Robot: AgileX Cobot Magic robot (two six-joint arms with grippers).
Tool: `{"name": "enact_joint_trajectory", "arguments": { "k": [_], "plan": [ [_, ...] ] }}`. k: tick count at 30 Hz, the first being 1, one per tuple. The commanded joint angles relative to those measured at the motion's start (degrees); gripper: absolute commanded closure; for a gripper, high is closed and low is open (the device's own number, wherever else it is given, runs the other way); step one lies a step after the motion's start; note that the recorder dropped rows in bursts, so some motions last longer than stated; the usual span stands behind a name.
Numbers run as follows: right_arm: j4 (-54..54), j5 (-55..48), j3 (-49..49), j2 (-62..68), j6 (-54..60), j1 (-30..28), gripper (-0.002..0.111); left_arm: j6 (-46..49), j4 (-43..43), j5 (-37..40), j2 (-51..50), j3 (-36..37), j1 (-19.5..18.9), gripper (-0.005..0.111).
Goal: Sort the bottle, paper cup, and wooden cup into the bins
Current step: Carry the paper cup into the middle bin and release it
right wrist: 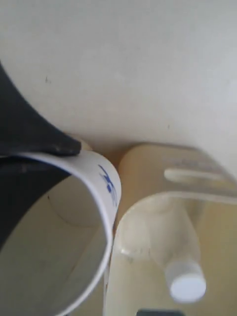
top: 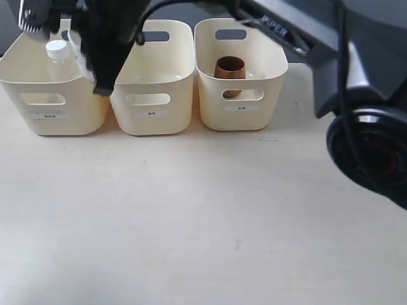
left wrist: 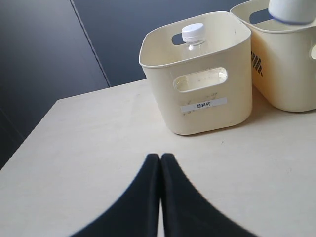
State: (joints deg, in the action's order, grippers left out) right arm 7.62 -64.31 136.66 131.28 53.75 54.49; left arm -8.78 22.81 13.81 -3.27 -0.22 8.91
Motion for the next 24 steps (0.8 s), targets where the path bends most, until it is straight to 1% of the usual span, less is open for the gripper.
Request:
{"name": "enact_joint_trajectory", "arguments": {
  "k": [1, 5, 8, 11, 16, 18, 19, 21, 22, 23, 24],
  "plan": [
    [-1.48, 4.89, 0.2, -2.59, -7.38, -3.8, 0.109, -0.09, 0.02, -0.1, 0.19, 0.22, 0.3, 0.107],
    [-2.63, 8.28, 0.2, -1.62, -13.24, -7.43, 0.109, -0.09, 0.02, -0.1, 0.19, 0.22, 0.3, 0.107],
    [-0.25, 8.7, 0.2, 1.05, -15.04, -9.81, 0.109, -0.09, 0.02, -0.1, 0.19, 0.22, 0.3, 0.107],
    [1.51, 9.57, 0.2, 3.99, -15.04, -11.2, 0.109, -0.09, 0.02, -0.1, 0.19, 0.22, 0.3, 0.107],
    [2.04, 13.61, 0.2, 8.24, -18.73, -13.17, 0.109, -0.09, 0.02, -0.1, 0.19, 0.22, 0.3, 0.107],
    [2.16, 13.61, 0.2, 9.05, -19.05, -13.77, 0.108, -0.09, 0.02, -0.1, 0.19, 0.22, 0.3, 0.107],
    [2.44, 13.61, 0.2, 9.33, -19.16, -13.87, 0.106, -0.09, 0.02, -0.1, 0.19, 0.22, 0.3, 0.107],
    [2.77, 13.61, 0.2, 9.56, -19.16, -14.01, 0.096, -0.09, 0.02, -0.1, 0.19, 0.22, 0.3, 0.107],
    [3.17, 13.72, 0.2, 9.56, -19.16, -14.01, 0.089, -0.09, 0.02, -0.1, 0.19, 0.22, 0.3, 0.107],
    [3.74, 14.11, 0.2, 9.69, -19.29, -14.01, 0.078, -0.09, 0.02, -0.1, 0.19, 0.22, 0.3, 0.107],
    [4.12, 14.22, 0.2, 9.69, -19.3, -14.01, 0.073, -0.09, 0.02, -0.1, 0.19, 0.22, 0.3, 0.107]
  ]
}}
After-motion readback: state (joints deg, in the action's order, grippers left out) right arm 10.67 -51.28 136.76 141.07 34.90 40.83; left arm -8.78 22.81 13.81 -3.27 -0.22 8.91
